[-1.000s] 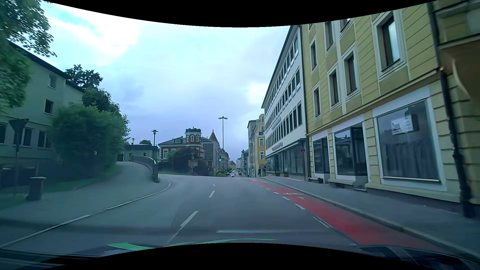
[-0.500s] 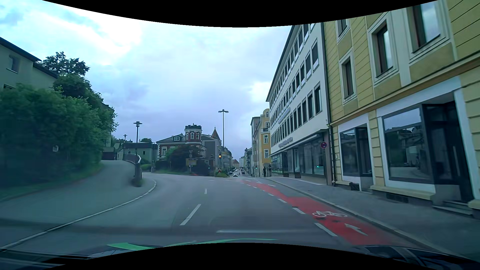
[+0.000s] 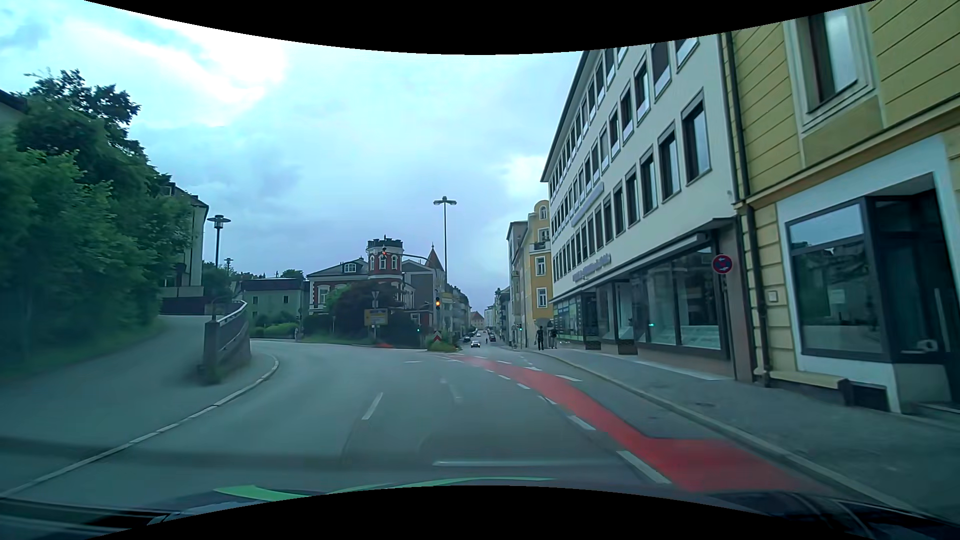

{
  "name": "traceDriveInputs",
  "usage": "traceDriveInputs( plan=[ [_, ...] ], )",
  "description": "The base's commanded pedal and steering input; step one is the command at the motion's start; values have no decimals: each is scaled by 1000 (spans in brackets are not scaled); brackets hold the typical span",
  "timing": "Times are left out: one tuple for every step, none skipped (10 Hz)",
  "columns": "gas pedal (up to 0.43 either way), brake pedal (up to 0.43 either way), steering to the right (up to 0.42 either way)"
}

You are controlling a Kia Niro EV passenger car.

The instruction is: Follow the waypoints while adhering to traffic rules and regulations

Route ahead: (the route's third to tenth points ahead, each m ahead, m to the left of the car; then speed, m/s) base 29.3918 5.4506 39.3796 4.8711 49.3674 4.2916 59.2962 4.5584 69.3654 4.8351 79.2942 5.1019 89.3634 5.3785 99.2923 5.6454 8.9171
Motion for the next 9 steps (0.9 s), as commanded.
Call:
traceDriveInputs(
  plan=[
    [59,0,-9],
    [157,0,-8],
    [157,0,-7],
    [157,0,-7],
    [157,0,-7],
    [138,0,-8],
    [130,0,-7],
    [130,0,-7],
    [110,0,-7]
  ],
)
